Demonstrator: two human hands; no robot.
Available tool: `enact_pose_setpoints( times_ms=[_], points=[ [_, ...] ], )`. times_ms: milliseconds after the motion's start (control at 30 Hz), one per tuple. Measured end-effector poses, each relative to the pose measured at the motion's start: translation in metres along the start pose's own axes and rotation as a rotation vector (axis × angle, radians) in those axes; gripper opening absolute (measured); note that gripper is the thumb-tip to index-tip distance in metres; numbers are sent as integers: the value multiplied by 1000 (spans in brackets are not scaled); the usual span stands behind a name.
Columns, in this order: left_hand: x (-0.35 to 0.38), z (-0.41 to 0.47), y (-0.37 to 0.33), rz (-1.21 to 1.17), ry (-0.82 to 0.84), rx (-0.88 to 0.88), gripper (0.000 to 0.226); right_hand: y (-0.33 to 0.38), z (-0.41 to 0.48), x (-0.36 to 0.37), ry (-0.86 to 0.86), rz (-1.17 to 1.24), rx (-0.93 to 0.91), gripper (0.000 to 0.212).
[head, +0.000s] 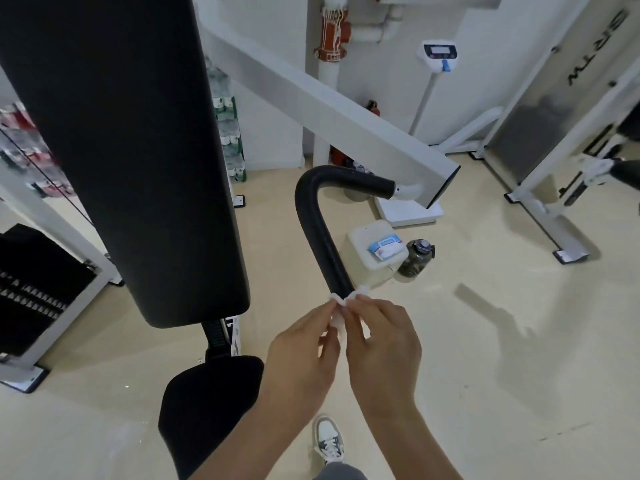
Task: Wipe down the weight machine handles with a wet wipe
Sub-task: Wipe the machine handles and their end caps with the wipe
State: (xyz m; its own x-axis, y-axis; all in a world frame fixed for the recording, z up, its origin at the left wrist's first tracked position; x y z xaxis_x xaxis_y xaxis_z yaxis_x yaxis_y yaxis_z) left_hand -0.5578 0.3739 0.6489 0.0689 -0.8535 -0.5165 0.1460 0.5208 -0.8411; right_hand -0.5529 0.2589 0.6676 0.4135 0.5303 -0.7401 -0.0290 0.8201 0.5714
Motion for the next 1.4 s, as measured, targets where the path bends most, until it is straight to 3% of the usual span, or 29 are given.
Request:
enact_pose_setpoints(
  times_ms=[100, 300, 400, 533, 667, 800, 867, 967, 1133, 1200, 1300, 1400],
  points=[
    [-4, 6, -7, -92, -36, -58, 34, 0, 25, 7, 73, 51, 73, 6],
    [-6, 12, 3, -282, -86, -246, 16, 5, 2, -5, 7, -143, -158, 22],
    [-2, 13, 4, -335, -179, -334, 19, -2, 6, -7, 79, -171, -218, 24],
    [0, 22, 12, -473, -351, -451, 16, -4, 36, -2, 249, 2, -82, 13],
    [8, 14, 13, -710, -510, -479, 25, 0, 36, -6, 231, -37, -195, 12],
    [14, 3, 1, -573, -547, -339, 45, -9, 35, -8, 276, 40, -181, 11],
    [5, 8, -11, -286, -570, -120, 36, -15, 44, -1, 358, 157, -94, 11],
    [13, 12, -20, 53, -549, 127, 21, -15, 47, 0, 380, 107, -150, 13],
    [18, 10, -28, 58, -504, 99, 25, -12, 47, -3, 499, 184, -204, 18],
    [19, 9, -32, 16, -448, 35, 47, -11, 52, 0, 531, 201, -226, 20],
    [15, 5, -30, -128, -476, -69, 63, -9, 55, 0, 424, 141, -372, 19],
    [7, 4, -21, -25, -532, -143, 49, -15, 53, -1, 251, 140, -432, 19]
  ],
)
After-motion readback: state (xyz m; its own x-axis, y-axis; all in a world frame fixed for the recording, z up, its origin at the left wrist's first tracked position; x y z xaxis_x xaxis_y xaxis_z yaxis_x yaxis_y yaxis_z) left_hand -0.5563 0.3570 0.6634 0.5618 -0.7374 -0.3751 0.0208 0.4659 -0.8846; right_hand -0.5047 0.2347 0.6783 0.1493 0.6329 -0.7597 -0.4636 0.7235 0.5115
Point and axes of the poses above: each hand's wrist, its own z-axis towards the middle knuckle, its own x-axis out of the palm, y = z × x, the point moved 6 cm from there along z, towards the middle knuckle, and after that the axes turned 6 degrees about -z, right-handed, at the moved point
